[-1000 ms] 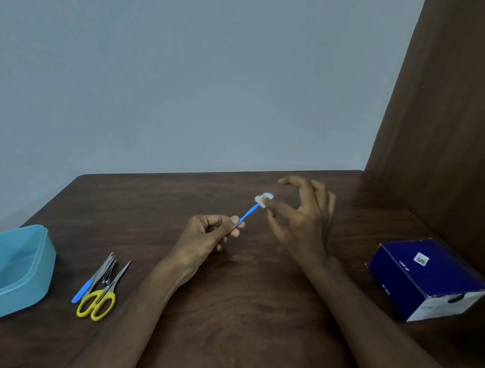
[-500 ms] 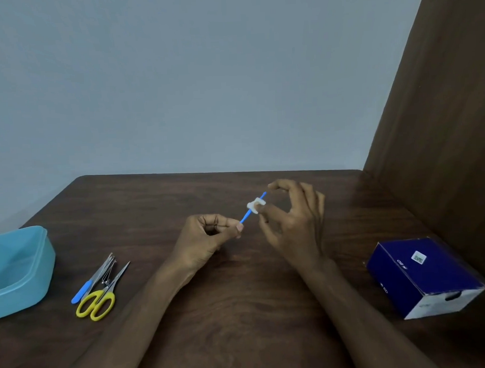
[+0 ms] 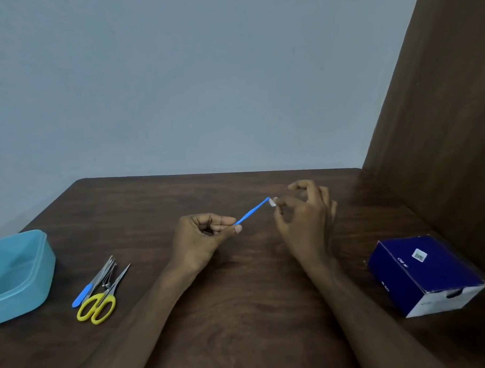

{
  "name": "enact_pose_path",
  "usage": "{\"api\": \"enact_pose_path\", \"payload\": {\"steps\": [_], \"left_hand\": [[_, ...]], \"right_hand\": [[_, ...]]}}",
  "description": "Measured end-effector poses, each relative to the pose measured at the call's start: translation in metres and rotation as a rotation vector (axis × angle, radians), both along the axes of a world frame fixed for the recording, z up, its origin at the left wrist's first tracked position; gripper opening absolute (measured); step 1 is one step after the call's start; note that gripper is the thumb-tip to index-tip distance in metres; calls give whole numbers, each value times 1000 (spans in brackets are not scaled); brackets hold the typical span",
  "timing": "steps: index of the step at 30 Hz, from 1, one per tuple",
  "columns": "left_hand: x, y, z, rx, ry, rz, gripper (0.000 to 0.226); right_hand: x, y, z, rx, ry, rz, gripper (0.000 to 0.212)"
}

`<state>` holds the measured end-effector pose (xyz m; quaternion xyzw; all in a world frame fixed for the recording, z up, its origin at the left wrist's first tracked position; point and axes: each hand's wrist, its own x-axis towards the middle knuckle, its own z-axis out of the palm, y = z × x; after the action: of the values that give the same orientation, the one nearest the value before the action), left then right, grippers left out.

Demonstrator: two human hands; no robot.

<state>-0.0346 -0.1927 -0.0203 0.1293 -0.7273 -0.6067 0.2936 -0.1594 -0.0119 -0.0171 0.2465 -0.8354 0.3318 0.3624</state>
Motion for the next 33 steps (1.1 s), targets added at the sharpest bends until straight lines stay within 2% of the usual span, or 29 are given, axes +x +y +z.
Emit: {"api": "enact_pose_path", "payload": {"steps": [2, 4, 8, 12, 15, 18, 21, 25, 27, 29, 33], "left_hand": [[0, -1, 1, 24, 19, 14, 19], [-2, -1, 2, 40, 42, 30, 17], [-3, -5, 1, 3, 81, 101, 18], [0, -6, 2, -265, 51, 141, 28], [2, -1, -1, -427, 7, 160, 31], [7, 2, -4, -634, -40, 236, 32], [12, 7, -1, -847, -45, 329, 42], [17, 9, 2, -964, -57, 320, 39], [17, 8, 5, -930, -113, 273, 42], [13, 6, 5, -795, -151, 204, 42], [5, -1, 1, -452, -53, 135, 21]], "right_hand": [[-2, -4, -2, -206, -163, 66, 6], [3, -8, -1, -411, -342, 150, 12], [23, -24, -4, -454, -622, 343, 15], [36, -39, -8, -621, -895, 518, 11], [40, -41, -9, -648, -947, 580, 10], [44, -42, -9, -591, -904, 594, 7], [46, -42, -11, -526, -874, 588, 17], [45, -43, -12, -433, -826, 590, 15], [40, -42, -11, -437, -801, 598, 14], [31, -40, -11, -451, -811, 609, 14], [21, -40, -18, -428, -849, 651, 11]]}}
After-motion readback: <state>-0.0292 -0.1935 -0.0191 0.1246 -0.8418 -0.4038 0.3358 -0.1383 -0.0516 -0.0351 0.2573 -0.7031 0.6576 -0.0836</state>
